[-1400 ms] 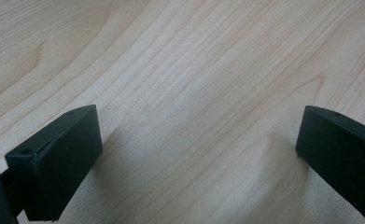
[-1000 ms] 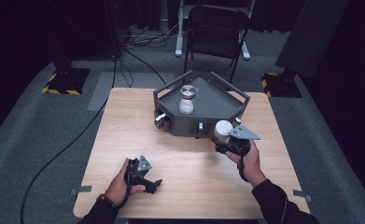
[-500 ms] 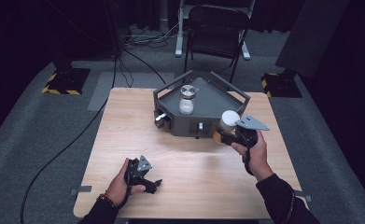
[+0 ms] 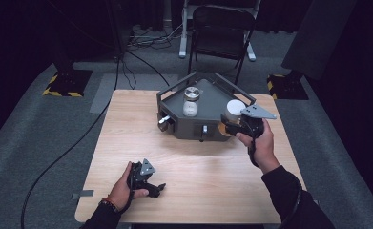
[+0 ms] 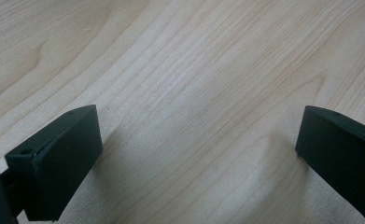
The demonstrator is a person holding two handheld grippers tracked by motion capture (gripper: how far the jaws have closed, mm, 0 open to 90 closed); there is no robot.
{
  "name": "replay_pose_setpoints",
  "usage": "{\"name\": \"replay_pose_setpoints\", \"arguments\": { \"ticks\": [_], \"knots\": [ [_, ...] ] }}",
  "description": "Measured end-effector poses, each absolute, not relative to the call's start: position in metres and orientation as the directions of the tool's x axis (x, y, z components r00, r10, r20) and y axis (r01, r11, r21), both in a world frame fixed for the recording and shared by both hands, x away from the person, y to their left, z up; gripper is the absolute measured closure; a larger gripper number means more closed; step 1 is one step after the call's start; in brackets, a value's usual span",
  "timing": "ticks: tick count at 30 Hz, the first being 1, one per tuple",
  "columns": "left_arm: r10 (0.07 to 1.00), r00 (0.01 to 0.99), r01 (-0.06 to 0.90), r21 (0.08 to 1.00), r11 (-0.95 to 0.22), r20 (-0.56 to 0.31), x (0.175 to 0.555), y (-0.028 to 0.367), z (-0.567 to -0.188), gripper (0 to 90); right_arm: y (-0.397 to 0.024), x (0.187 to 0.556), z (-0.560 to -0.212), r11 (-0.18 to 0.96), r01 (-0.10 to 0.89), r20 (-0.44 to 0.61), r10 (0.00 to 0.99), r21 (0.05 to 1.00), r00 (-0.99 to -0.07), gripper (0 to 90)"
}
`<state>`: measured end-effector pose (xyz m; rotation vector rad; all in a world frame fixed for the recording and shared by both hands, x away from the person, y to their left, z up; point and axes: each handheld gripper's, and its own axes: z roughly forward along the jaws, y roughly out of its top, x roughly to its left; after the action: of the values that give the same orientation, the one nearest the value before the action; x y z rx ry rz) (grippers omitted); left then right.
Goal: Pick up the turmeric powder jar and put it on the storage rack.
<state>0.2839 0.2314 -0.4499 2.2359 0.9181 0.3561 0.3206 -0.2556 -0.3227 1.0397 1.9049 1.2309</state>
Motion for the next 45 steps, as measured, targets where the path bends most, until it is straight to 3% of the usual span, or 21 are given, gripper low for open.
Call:
{"name": "replay_pose_setpoints", "arguments": {
  "ticks": [23, 45],
  "knots": [
    [0.701, 0.713, 0.513, 0.685, -0.517, -0.006, 0.284, 0.231, -0.450, 0.0, -0.227, 0.362, -0.308, 0.237, 0.256, -0.114, 0.901, 0.937, -0.418, 33.0],
    [0.700, 0.714, 0.512, 0.685, -0.518, -0.004, 0.284, 0.231, -0.450, 0.0, -0.213, 0.397, -0.322, 0.232, 0.313, -0.106, 0.923, 0.921, -0.370, 33.0]
  ]
}}
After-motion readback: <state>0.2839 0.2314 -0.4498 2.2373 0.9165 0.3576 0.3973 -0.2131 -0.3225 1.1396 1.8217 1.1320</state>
